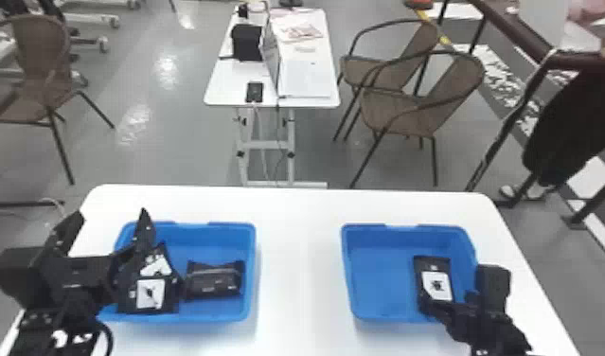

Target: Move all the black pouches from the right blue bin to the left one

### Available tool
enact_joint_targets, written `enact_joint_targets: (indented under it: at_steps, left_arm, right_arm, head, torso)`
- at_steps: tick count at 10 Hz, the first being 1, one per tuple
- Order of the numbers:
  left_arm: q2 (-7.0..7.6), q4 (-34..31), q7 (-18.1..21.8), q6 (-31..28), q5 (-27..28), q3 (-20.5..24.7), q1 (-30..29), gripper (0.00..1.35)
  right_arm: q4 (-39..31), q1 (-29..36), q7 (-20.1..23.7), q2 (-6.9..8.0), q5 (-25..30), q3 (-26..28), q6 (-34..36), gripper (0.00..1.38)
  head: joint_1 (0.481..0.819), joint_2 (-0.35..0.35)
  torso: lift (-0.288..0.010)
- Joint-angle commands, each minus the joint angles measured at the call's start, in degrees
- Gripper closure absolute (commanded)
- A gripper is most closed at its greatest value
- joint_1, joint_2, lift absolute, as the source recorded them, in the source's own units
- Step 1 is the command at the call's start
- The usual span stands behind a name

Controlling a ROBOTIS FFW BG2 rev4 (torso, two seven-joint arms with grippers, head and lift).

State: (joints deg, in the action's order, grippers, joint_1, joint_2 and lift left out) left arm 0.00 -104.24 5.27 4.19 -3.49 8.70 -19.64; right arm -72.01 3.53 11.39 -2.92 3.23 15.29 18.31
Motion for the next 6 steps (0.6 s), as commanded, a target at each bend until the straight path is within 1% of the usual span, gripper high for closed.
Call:
enact_joint_targets:
  at_steps: [1, 2, 3, 4, 6]
  left_arm:
    - [-0.15, 0.0, 0.0, 0.03, 0.06, 0.01, -0.04, 0.15]
    - [-0.15, 0.0, 0.0, 0.03, 0.06, -0.08, 0.04, 0.15]
    - [-0.15, 0.0, 0.0, 0.12, 0.06, -0.08, -0.04, 0.15]
    - [-0.15, 0.0, 0.0, 0.47, 0.06, 0.18, -0.13, 0.15]
    - [-0.15, 0.0, 0.0, 0.99, 0.06, 0.53, -0.22, 0.15]
  right_arm:
    - [1.52, -0.9, -0.05, -0.42, 0.11, 0.09, 0.85, 0.23]
    - [1.44, -1.25, 0.03, -1.12, -0.07, -0.18, 1.55, 0.71]
    - [-0.23, -0.46, -0.58, -1.03, -0.24, -0.53, 1.64, 1.32]
    - [-1.64, 0.51, -1.2, 0.02, -0.33, -0.27, 0.93, 1.28]
    - [-2.78, 1.48, -1.28, 0.29, -0.68, -0.09, 0.5, 1.29]
  head:
    - [0.695, -0.068]
    - [0.695, -0.07]
    - [0.695, -0.075]
    - [0.695, -0.079]
    - [0.695, -0.071]
  torso:
    - [0.01]
    - [0.01]
    - [0.01]
    - [0.01]
    - [0.01]
